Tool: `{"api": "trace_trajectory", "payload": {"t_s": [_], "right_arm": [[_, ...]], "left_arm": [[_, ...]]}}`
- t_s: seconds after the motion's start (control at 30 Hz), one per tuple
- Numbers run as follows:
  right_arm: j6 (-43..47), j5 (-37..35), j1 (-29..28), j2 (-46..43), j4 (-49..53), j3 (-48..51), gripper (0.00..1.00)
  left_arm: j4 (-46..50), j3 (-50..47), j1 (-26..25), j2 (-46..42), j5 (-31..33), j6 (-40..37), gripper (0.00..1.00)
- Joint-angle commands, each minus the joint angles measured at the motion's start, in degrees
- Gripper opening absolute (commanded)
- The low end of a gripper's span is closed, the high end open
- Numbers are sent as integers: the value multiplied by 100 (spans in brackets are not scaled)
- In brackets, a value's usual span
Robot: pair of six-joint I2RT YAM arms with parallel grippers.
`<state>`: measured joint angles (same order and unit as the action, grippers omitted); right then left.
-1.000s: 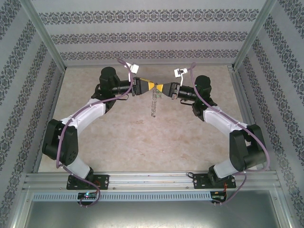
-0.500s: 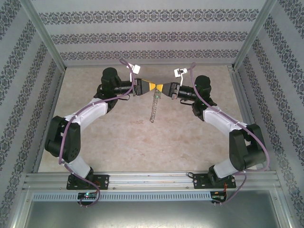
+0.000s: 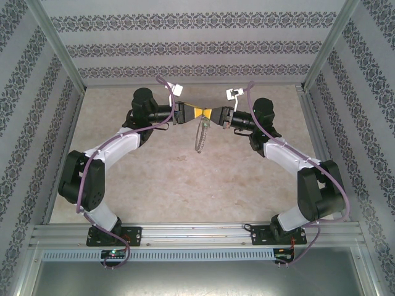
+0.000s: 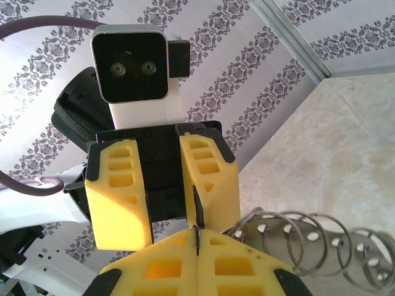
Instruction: Put the keys on the keyring
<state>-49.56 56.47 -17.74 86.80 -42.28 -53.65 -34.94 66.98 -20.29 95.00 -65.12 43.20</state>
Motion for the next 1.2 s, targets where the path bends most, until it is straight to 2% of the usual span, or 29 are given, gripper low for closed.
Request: {"api": "trace_trajectory", "payload": {"t_s": [0.0, 0.2, 0.4, 0.47, 0.57, 0.63, 0.8, 1.1, 1.17], "right_arm": [[-45, -83, 51, 74, -346, -211, 0], [-87, -92, 52, 103, -393, -210, 0], [-103, -92, 54, 107, -404, -217, 0], [-115, -92, 52, 109, -421, -230, 0], [-171, -91, 56, 122, -478, -226, 0], [-236, -100, 66, 100, -526, -211, 0], [-378, -329, 263, -205, -685, 163, 19], [21, -760, 328, -811, -634, 1158, 32], [272, -767, 259, -874, -506, 1261, 39]], "left_arm": [[-356, -51, -111, 54, -279, 74, 27], [-400, -81, -124, 73, -272, 68, 26], [-408, -74, -133, 77, -287, 74, 20], [-422, -79, -145, 76, -288, 69, 14], [-464, -86, -167, 71, -315, 53, 0], [-578, -126, -176, 46, -287, 85, 0], [-843, -253, -177, -59, -93, 169, 0], [-943, -321, -184, -235, 65, 231, 0], [-962, -341, -179, -266, 84, 258, 0]]}}
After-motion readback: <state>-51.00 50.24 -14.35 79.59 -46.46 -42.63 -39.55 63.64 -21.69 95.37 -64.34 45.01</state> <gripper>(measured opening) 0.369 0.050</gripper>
